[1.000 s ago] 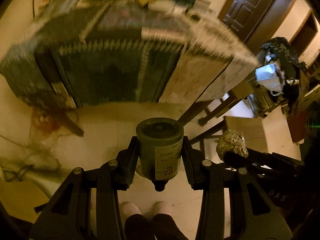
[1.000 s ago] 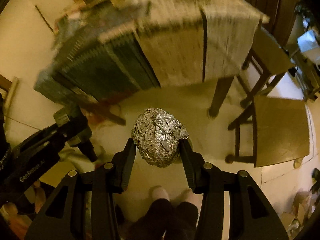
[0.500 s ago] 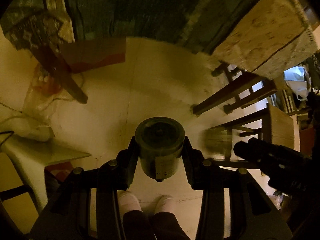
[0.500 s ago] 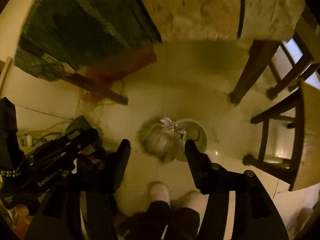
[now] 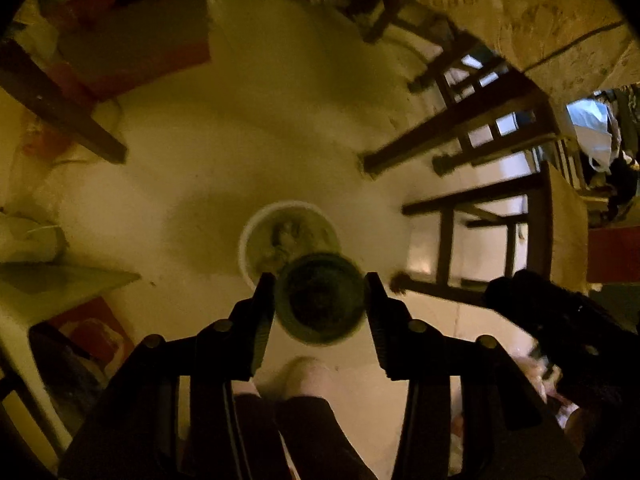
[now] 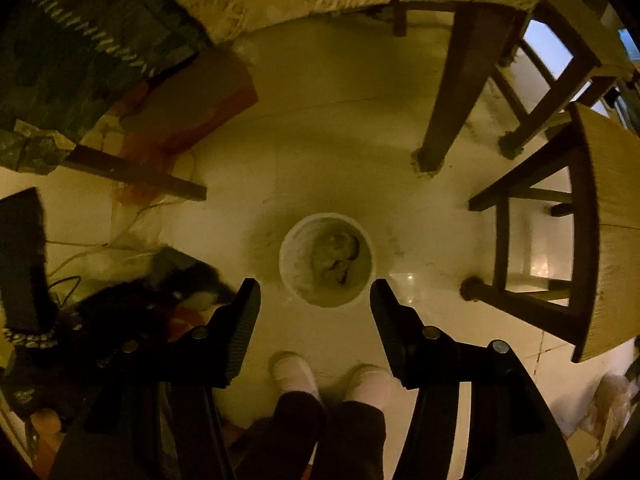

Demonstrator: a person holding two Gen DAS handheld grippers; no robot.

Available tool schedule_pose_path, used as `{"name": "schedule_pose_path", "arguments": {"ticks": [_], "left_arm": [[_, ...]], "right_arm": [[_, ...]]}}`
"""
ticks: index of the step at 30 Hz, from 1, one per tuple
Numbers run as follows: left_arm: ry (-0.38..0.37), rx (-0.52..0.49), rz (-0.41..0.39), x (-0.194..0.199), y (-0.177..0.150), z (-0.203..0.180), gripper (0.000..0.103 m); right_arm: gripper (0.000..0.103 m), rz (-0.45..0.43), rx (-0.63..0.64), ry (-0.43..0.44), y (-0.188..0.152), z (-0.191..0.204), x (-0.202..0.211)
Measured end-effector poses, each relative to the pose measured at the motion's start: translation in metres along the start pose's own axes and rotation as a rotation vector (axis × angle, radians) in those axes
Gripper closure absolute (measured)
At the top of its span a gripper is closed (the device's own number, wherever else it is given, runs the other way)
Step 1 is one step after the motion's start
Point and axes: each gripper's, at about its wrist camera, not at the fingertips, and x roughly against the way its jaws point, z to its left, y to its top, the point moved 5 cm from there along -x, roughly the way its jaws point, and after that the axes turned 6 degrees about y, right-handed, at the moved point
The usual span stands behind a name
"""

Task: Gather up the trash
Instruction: 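Open the right gripper over the bowl to drop the foil ball while the left drops the dark bottle, then raise both tools from the bowl back toward the table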

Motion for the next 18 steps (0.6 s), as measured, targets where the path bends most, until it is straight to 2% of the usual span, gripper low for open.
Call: {"name": "schedule_pose_path", "arguments": {"ticks": [3, 9, 15, 18], "left_arm": [[0.022, -0.034, -0.004, 0.005, 0.0, -0.007, 0.059], [0.014, -0.058, -0.024, 0.035, 0.003, -0.01, 0.059], [0.02, -0.057, -0.092, 0.105, 0.008, -0.007, 0.059], [0.023, -0.065, -0.147, 0.154, 0.011, -0.01, 0.059]], "right_arm": [[0.05, -0.02, 0.0, -0.013, 0.004, 0.002, 0.008], [0.05, -0.058, 0.015, -0.026, 0.011, 0.014, 0.031], [0.05, -0.102, 0.03, -0.022, 0.017, 0.037, 0.076], [0.05, -0.136, 0.045, -0.019, 0.022, 0.053, 0.109]]}}
